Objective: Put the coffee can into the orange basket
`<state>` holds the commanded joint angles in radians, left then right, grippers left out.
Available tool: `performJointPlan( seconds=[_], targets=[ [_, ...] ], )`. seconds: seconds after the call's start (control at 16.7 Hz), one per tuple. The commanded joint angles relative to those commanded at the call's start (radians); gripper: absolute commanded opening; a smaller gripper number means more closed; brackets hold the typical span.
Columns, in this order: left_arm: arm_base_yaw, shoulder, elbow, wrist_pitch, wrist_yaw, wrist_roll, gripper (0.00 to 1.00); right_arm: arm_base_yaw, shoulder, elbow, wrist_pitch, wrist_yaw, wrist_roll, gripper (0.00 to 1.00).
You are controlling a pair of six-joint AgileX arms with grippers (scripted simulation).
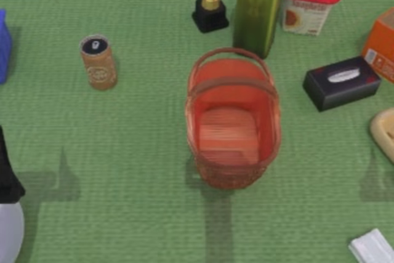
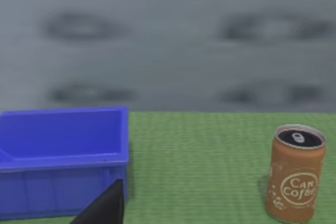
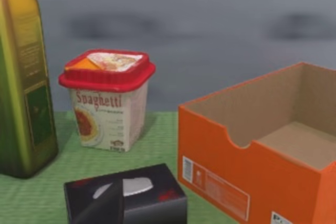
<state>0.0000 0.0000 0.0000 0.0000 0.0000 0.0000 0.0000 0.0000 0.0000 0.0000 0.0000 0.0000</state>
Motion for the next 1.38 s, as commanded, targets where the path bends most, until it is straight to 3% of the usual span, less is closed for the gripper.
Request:
performJointPlan(
  seconds=[0.3, 0.6, 1.38],
  targets=[
    [-0.007, 0.047, 0.036, -0.033, 0.008, 0.01, 1.0, 0.0, 0.0, 0.0, 0.0, 0.0, 0.0, 1.0],
    [-0.038, 0.296, 0.226, -0.202, 0.043, 0.066, 1.0, 0.0, 0.0, 0.0, 0.0, 0.0, 0.0, 1.0],
    [-0.14, 1.52, 1.173, -0.961, 0.116, 0.352, 1.0, 0.0, 0.0, 0.0, 0.0, 0.0, 0.0, 1.0]
  ],
)
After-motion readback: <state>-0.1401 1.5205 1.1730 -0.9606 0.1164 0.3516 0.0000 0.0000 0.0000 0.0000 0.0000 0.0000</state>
